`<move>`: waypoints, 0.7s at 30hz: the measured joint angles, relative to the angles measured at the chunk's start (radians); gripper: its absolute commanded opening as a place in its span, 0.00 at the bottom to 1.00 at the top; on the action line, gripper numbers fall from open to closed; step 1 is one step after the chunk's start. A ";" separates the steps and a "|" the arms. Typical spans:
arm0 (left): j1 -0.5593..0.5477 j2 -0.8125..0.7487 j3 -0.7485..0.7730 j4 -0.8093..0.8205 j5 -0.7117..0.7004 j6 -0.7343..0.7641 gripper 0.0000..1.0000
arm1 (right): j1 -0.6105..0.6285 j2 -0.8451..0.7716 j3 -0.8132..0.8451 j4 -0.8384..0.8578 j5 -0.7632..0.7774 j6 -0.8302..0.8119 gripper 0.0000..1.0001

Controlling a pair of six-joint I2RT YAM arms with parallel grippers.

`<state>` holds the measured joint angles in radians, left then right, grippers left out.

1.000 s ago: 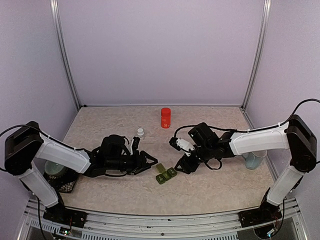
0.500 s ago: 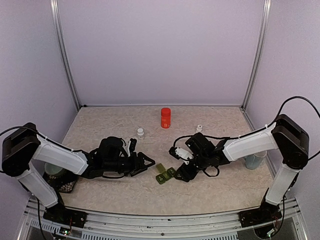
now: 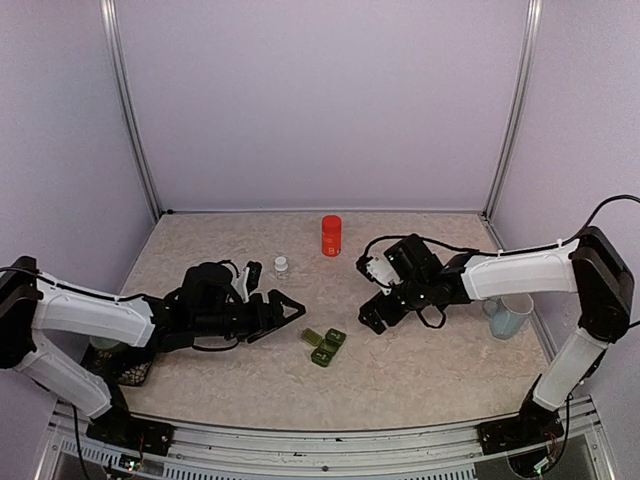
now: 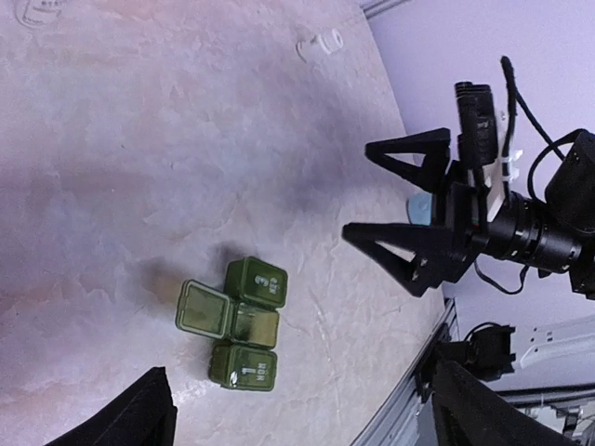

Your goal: Sort the pills into containers

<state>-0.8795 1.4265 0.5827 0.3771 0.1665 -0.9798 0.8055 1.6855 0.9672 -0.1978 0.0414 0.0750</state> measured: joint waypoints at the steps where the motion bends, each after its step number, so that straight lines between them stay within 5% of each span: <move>1: -0.002 -0.019 0.004 -0.019 -0.012 0.011 0.99 | -0.031 -0.032 0.007 -0.014 0.004 0.000 1.00; 10: -0.006 -0.175 0.123 -0.195 -0.142 0.145 0.99 | -0.289 -0.107 0.209 -0.034 0.038 0.029 0.98; 21: -0.001 -0.251 0.148 -0.309 -0.212 0.219 0.99 | -0.422 0.123 0.182 0.144 -0.015 0.069 0.83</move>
<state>-0.8803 1.1755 0.7303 0.0685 -0.0452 -0.7609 0.3832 1.8088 1.1492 -0.0540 0.0261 0.1436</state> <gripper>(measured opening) 0.988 0.848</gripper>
